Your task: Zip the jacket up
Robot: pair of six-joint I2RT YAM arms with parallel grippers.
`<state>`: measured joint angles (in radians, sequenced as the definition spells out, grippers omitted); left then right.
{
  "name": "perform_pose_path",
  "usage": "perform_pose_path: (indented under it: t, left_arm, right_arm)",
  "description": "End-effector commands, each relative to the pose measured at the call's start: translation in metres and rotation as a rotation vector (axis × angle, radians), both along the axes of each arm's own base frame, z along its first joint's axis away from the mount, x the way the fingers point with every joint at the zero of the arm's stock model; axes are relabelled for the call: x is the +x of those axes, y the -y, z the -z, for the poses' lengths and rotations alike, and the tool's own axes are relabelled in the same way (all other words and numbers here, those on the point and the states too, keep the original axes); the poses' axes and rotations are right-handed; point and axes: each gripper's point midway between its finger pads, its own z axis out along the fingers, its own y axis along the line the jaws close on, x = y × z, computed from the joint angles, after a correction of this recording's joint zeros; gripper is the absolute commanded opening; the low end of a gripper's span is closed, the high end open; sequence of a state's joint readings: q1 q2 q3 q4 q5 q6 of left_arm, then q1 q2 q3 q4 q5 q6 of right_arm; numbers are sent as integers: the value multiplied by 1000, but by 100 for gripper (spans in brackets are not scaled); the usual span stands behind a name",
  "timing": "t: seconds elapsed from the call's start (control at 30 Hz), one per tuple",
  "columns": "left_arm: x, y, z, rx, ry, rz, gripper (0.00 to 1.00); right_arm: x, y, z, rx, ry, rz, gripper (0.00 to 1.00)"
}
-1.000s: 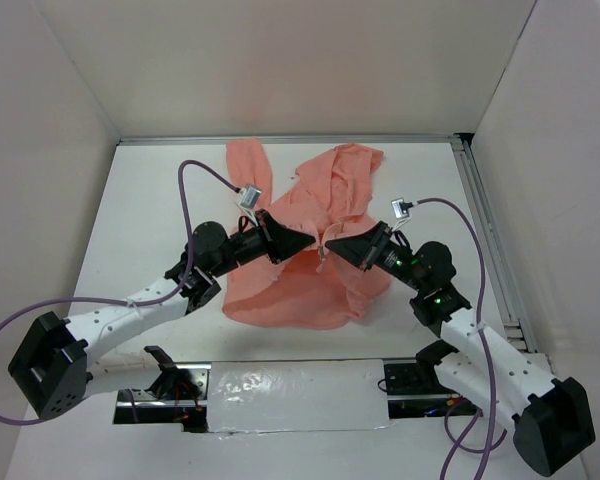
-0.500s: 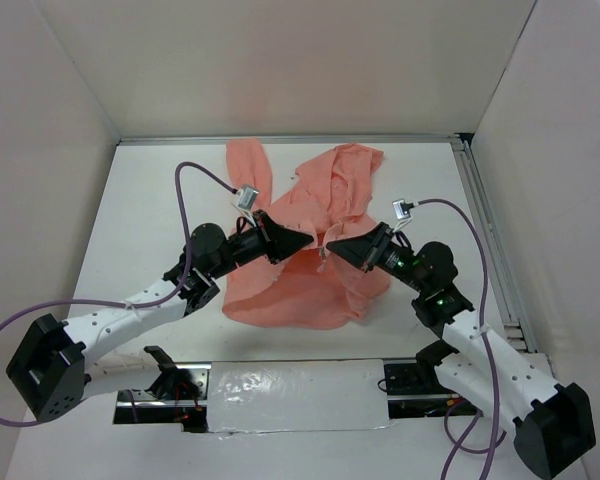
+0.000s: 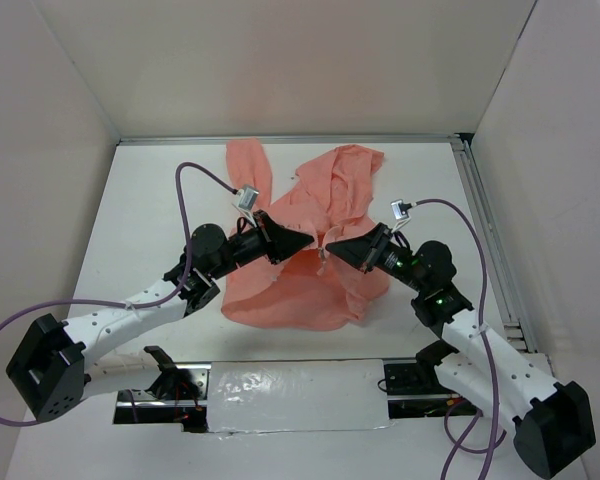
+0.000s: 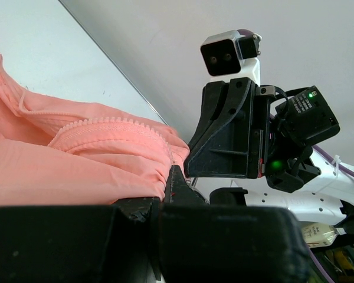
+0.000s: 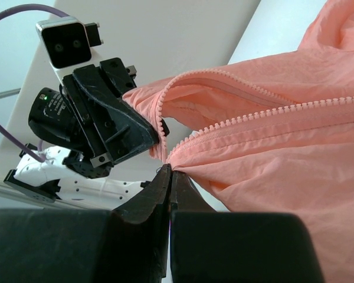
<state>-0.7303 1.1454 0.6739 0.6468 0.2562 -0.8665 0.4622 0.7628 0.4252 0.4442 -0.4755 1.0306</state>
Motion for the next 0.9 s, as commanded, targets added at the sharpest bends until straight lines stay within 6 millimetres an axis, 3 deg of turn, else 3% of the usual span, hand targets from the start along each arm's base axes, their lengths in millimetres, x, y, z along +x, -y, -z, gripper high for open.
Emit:
perform_pose_path:
  t: [0.0, 0.57, 0.87]
  left_arm:
    - [-3, -2, -30, -56, 92, -5, 0]
    - [-2, 6, -18, -39, 65, 10, 0]
    - [2, 3, -24, -40, 78, -25, 0]
  right_arm:
    - [-1, -1, -15, 9, 46, -9, 0]
    - [0, 0, -31, 50, 96, 6, 0]
    - [-3, -1, -18, 11, 50, -9, 0]
